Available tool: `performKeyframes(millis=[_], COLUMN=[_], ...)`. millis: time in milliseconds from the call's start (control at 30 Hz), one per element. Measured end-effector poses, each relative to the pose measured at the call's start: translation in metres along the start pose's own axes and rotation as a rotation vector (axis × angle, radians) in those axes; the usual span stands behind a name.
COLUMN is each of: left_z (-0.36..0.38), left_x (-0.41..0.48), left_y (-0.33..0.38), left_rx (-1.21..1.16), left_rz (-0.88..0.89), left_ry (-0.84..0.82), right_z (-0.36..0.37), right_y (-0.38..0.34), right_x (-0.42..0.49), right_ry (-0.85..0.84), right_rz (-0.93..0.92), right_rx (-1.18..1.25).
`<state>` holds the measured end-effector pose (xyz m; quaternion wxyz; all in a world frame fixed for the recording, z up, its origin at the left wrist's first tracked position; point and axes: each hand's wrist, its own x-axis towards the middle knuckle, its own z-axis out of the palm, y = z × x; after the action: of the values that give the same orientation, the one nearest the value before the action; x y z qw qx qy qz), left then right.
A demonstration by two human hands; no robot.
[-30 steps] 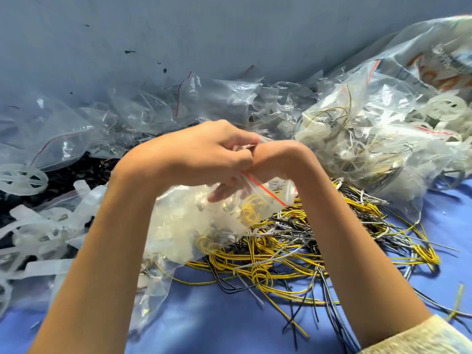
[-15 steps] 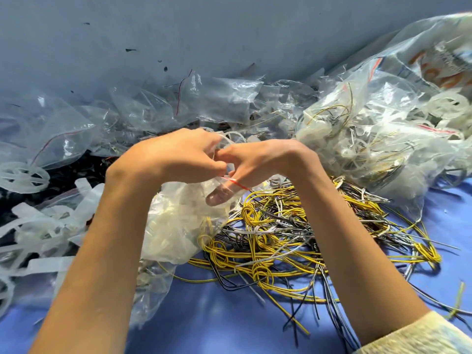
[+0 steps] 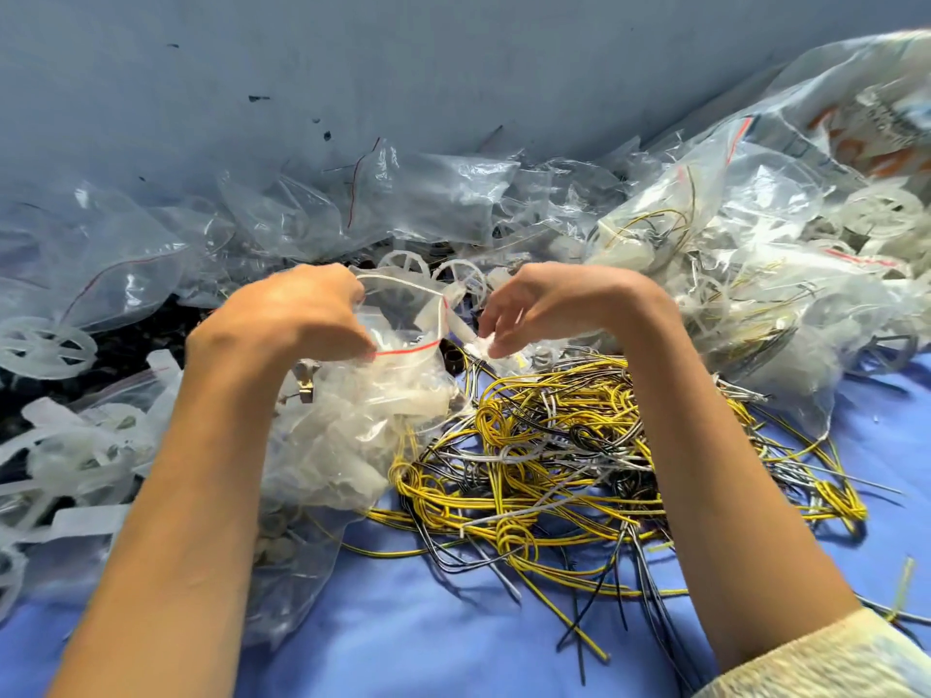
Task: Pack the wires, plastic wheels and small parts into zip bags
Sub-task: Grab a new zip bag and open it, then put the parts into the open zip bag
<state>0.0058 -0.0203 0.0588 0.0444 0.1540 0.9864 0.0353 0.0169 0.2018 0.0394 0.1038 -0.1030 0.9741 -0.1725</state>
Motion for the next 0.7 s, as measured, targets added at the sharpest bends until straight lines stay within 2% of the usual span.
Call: performKeyframes(millis=[267, 367, 533, 700], left_z=[0.005, 0.006, 0.007, 0.009], left_x=[0.005, 0.007, 0.007, 0.009], left_y=[0.008, 0.009, 0.011, 0.008], left_rx=[-0.029, -0.021, -0.002, -0.011], left_rz=[0.024, 0.048, 0.086, 0.102], left_ry=[-0.065, -0.097, -0.132, -0.174], right_z=[0.052, 0.064, 0.068, 0.077], right_y=[-0.001, -0.003, 0.000, 0.004], right_x=[0.044, 0.053, 0.056, 0.053], right_ry=[-0.110, -0.071, 0.039, 0.144], right_rz=[-0.014, -0.024, -0.049, -0.001], right_rx=[-0.151, -0.104, -0.188, -0.162])
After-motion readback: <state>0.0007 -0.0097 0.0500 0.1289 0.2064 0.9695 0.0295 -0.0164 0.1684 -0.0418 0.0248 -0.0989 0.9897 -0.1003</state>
